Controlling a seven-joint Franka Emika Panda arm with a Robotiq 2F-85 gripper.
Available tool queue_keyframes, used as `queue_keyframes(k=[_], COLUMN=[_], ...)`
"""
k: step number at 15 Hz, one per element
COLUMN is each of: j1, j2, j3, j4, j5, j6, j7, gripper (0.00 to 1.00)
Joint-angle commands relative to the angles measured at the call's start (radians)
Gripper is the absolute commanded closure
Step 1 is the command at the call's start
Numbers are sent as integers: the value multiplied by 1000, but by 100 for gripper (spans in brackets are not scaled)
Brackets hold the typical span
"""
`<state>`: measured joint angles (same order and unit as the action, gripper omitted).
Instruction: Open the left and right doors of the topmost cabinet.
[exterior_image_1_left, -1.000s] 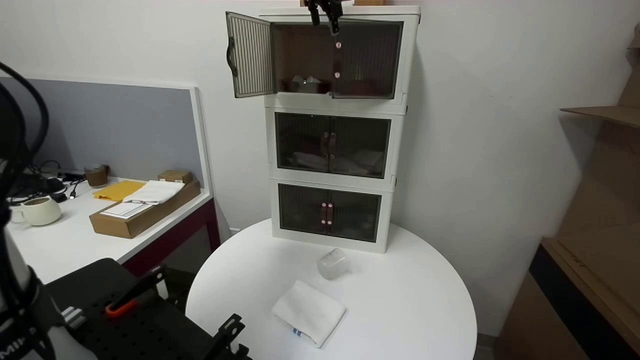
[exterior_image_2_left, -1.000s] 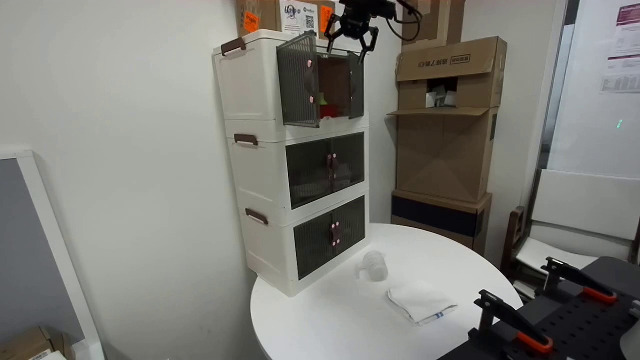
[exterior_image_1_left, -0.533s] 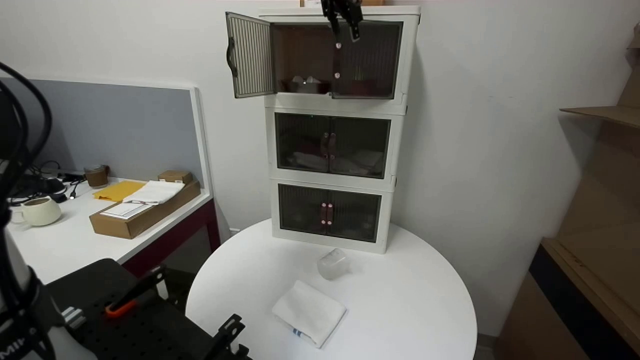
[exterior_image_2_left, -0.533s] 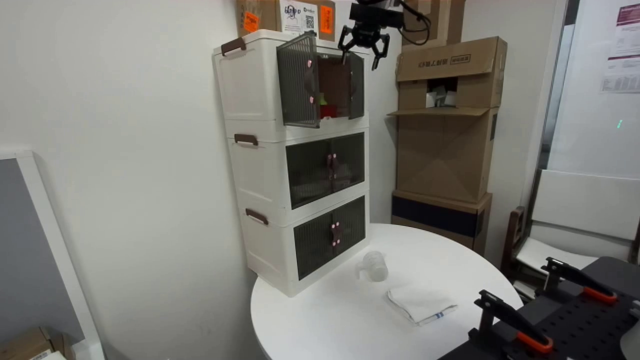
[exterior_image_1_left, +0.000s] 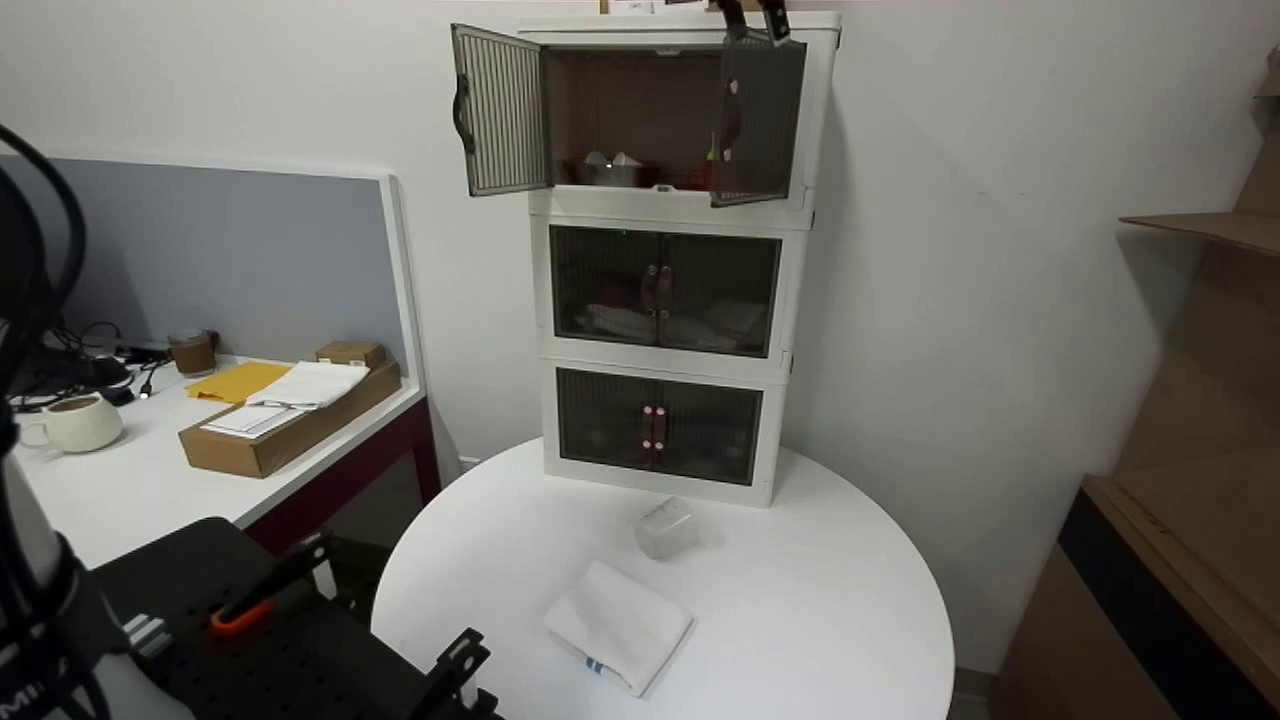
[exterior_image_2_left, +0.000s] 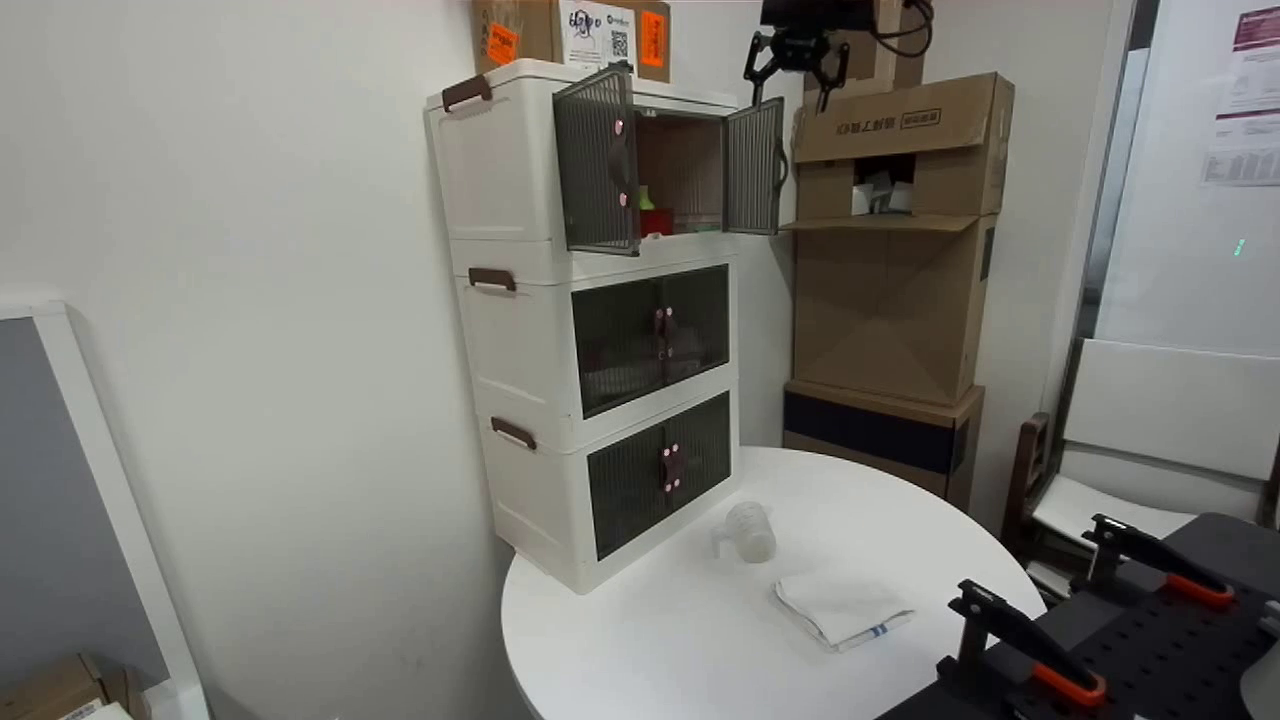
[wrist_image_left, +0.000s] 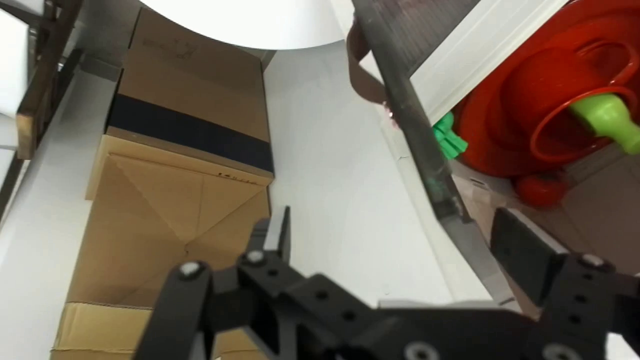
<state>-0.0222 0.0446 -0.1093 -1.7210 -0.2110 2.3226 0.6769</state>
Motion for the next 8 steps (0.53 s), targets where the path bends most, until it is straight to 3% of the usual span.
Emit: queue_keyframes(k=[1,4,8], j1=[-55,-113,-176], j2=[-77,-81,-40], j3=[-23,-56,-101], j4=[-94,-103,-34], j5=[-6,-11,11], j6=[-3,1,-1], j7=[-8,-33,-103], gripper=[0,0,0])
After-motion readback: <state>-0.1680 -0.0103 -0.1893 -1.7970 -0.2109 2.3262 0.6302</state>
